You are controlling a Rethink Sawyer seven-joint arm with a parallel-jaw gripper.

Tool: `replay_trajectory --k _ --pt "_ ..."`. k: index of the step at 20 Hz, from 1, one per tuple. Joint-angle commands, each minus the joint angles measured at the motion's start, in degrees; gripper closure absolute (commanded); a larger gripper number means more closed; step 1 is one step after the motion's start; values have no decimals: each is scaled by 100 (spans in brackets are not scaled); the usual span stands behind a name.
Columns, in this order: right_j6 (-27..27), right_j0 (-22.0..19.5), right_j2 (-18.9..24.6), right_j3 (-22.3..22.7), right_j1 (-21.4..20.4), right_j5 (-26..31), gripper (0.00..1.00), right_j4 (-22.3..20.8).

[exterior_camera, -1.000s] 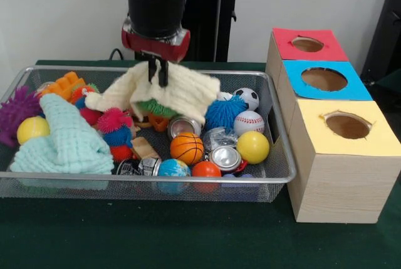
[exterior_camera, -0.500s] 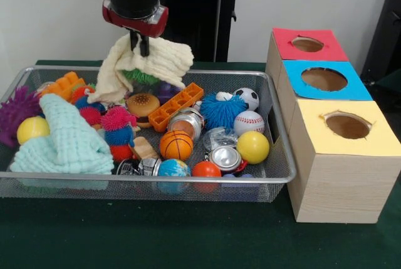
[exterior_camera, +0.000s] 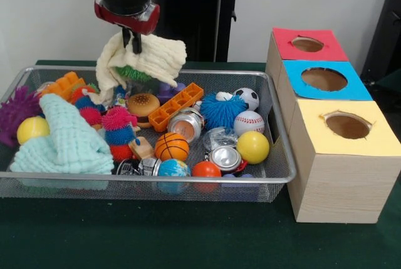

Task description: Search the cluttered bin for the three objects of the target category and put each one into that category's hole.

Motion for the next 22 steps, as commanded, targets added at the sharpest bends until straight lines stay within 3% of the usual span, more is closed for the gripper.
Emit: replay_trajectory --k 1,7,11,17,22 --pt "272 22 355 -71 -549 161 100 -83" --pt "-7 115 311 -720 -910 1091 100 -242" --pt "12 212 165 -800 -1141 1640 100 -341" --pt "157 255 165 -758 -1227 1631 100 -363" --pt "236 193 273 -621 -1055 1219 100 -324"
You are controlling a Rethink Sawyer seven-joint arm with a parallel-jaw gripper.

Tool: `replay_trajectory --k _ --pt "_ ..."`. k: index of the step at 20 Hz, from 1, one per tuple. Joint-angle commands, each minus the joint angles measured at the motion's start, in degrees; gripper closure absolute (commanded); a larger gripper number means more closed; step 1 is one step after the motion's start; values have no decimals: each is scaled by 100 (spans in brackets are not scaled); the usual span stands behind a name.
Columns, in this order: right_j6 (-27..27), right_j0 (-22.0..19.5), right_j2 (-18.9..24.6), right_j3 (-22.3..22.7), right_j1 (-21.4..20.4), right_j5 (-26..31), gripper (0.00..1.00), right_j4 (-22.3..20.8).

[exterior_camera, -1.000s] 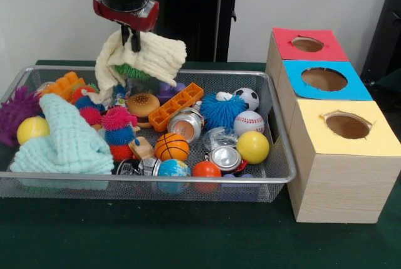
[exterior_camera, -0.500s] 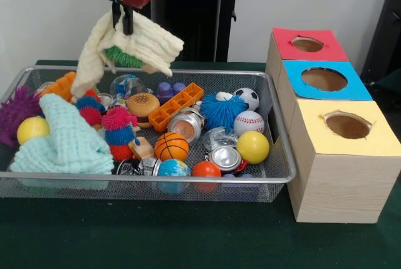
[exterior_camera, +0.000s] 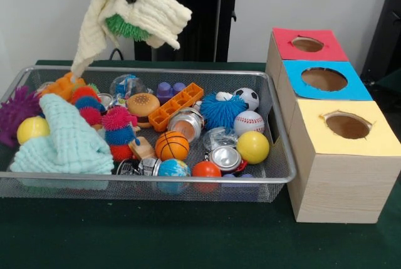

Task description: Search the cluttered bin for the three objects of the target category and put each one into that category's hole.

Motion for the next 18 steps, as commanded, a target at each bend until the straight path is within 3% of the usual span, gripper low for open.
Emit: replay_trajectory --k 1,4,11,18 --pt "284 -33 295 93 93 -10 100 -259" --pt "338 -81 435 236 204 -532 100 -158" --pt "167 -267 799 -94 588 -1363 100 -87" --pt "263 -290 906 -645 948 -1381 100 -94"
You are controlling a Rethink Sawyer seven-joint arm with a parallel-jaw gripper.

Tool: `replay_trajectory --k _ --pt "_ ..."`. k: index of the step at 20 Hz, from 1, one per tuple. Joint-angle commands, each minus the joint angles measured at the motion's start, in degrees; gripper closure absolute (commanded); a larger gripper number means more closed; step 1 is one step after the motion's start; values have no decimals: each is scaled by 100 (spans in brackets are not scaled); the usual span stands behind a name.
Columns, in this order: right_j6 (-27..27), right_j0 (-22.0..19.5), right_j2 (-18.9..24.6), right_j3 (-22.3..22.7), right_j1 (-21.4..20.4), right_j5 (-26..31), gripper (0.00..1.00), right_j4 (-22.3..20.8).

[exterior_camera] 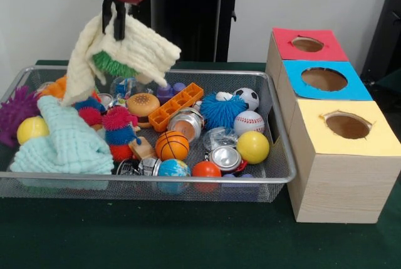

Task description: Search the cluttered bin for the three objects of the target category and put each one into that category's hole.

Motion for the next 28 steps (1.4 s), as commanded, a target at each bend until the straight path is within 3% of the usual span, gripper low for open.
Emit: replay_trajectory --k 1,4,13,28 --pt "290 -120 640 -566 547 -170 100 -41" --pt "298 -136 669 -646 662 -258 100 -53" --pt "98 -244 749 -1785 1262 108 100 -137" --pt "-373 -595 723 -2553 2118 235 100 -519"
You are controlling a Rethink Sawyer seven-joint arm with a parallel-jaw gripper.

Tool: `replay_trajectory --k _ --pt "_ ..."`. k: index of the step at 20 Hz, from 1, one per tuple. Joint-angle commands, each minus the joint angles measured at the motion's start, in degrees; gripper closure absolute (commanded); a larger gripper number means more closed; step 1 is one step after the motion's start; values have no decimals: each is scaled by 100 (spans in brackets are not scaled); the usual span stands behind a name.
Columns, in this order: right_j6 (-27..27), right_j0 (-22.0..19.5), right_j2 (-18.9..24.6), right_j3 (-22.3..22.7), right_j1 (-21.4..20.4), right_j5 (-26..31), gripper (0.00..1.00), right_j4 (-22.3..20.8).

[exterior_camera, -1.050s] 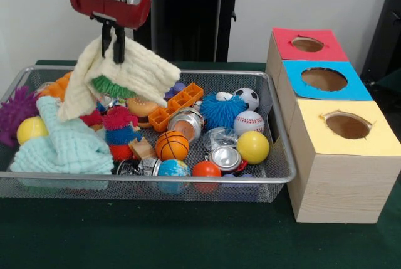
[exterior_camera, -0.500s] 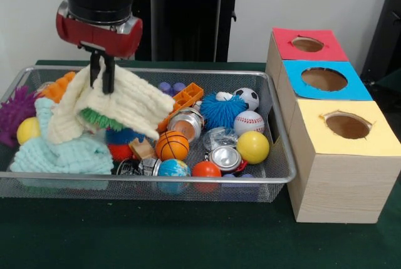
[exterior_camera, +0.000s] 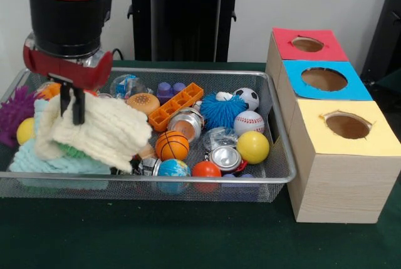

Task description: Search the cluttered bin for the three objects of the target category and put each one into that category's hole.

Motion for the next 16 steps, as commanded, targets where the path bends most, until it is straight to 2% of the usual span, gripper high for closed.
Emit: replay_trajectory --k 1,5,10,13,14,16 --pt "-401 -217 351 -506 558 279 100 -466" --pt "-440 -281 359 -461 640 148 100 -595" --pt "-551 -389 471 -833 936 104 100 -750" --pt "-625 -408 506 -761 888 -6 100 -852" --pt "-639 -410 522 -706 841 -56 0 -919" --pt "-675 -403 527 -684 806 -27 0 -932"
